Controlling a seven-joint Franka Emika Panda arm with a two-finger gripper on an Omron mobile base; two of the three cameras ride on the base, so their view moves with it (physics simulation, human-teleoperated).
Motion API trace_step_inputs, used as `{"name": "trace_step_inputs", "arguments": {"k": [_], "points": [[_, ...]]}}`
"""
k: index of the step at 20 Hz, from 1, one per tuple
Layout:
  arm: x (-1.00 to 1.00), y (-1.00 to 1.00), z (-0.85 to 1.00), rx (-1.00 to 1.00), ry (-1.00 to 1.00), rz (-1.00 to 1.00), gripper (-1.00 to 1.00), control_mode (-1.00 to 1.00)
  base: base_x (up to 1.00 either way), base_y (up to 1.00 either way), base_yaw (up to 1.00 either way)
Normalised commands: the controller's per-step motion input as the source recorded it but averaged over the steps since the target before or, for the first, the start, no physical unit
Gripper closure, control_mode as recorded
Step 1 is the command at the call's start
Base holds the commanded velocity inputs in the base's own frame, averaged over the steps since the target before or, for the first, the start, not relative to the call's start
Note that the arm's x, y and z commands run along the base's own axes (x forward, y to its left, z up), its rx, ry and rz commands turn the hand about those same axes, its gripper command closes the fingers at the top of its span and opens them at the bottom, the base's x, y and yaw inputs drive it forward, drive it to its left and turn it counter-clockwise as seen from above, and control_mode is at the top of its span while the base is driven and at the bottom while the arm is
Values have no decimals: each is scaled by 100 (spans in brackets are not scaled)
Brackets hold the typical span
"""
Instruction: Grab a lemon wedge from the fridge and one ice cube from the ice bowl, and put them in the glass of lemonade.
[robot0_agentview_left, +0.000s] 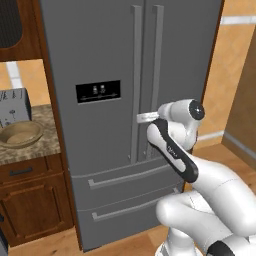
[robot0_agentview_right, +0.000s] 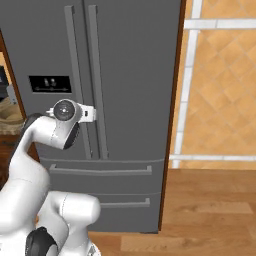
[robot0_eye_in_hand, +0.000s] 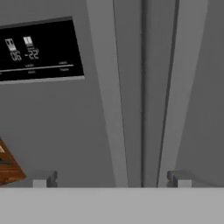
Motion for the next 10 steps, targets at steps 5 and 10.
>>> {"name": "trace_step_inputs", "arguments": {"k": [5, 10], "points": [[30, 19, 48, 0, 0, 7, -100, -100, 0, 0, 0], [56, 34, 20, -3, 0, -2, -100, -100, 0, 0, 0]]}}
